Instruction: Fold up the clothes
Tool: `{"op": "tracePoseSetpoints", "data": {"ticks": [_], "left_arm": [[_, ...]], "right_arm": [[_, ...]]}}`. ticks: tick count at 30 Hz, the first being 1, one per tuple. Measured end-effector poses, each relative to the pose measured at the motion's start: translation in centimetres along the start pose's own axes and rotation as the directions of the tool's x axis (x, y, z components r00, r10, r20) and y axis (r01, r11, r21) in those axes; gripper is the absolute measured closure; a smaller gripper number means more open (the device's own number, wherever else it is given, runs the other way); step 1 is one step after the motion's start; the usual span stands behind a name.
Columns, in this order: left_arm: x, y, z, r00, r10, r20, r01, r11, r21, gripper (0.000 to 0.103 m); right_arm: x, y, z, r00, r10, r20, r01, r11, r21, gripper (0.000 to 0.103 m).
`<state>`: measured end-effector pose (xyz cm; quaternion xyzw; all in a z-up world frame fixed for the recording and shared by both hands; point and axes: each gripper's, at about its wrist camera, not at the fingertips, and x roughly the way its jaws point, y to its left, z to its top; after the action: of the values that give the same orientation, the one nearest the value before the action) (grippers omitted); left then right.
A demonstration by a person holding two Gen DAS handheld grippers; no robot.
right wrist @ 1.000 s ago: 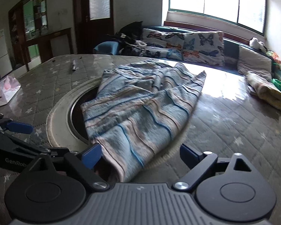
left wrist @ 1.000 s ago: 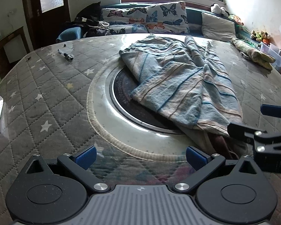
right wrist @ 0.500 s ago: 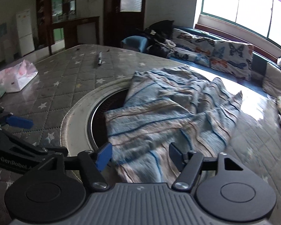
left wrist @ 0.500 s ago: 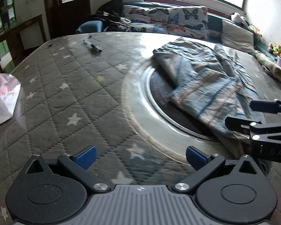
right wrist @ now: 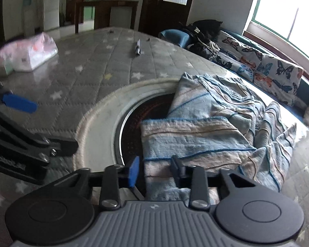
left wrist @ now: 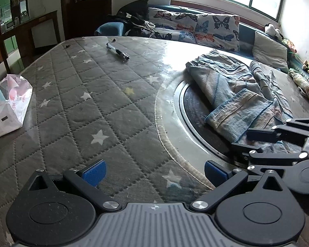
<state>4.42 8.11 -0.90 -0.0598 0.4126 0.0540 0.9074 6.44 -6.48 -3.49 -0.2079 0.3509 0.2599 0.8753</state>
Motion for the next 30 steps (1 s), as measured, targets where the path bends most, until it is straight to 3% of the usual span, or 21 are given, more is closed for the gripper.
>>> {"op": "tracePoseSetpoints", "data": {"ticks": [3, 11, 14, 22, 30], "left_arm": [[0.0, -0.3, 0.2, 1.0, -0.004, 0.006, 0.004, 1.0, 0.012, 0.0], [-0.2, -2.7, 0.9, 0.999, -0.032, 0.03, 0.03, 0.997, 0.073, 0.0], [-0.1, -4.3, 1.3, 0.998, -0.055, 0.043, 0.051, 0.993, 0.103, 0.0], [0.1, -8.7, 2.6, 0.989, -0.122, 0.088, 0.102, 0.974, 0.203, 0.001], [1.2, -12.1, 3.2, 0.982, -0.167, 0.085, 0.138, 0.95, 0.278, 0.002]], "right_arm": [[-0.5, -0.7, -0.1, 1.0, 0.005, 0.018, -0.005, 0.999, 0.046, 0.097], [-4.8, -5.3, -0.5, 0.991, 0.015, 0.134, -0.05, 0.965, 0.259, 0.1], [-6.2, -7.4, -1.3, 0.986, 0.02, 0.165, -0.077, 0.934, 0.348, 0.1], [-9.6, -11.3, -5.4, 0.971, -0.129, 0.202, 0.01, 0.864, 0.504, 0.1], [-11.2, -14.4, -11.5, 0.962, -0.246, 0.12, 0.108, 0.744, 0.66, 0.1]]}}
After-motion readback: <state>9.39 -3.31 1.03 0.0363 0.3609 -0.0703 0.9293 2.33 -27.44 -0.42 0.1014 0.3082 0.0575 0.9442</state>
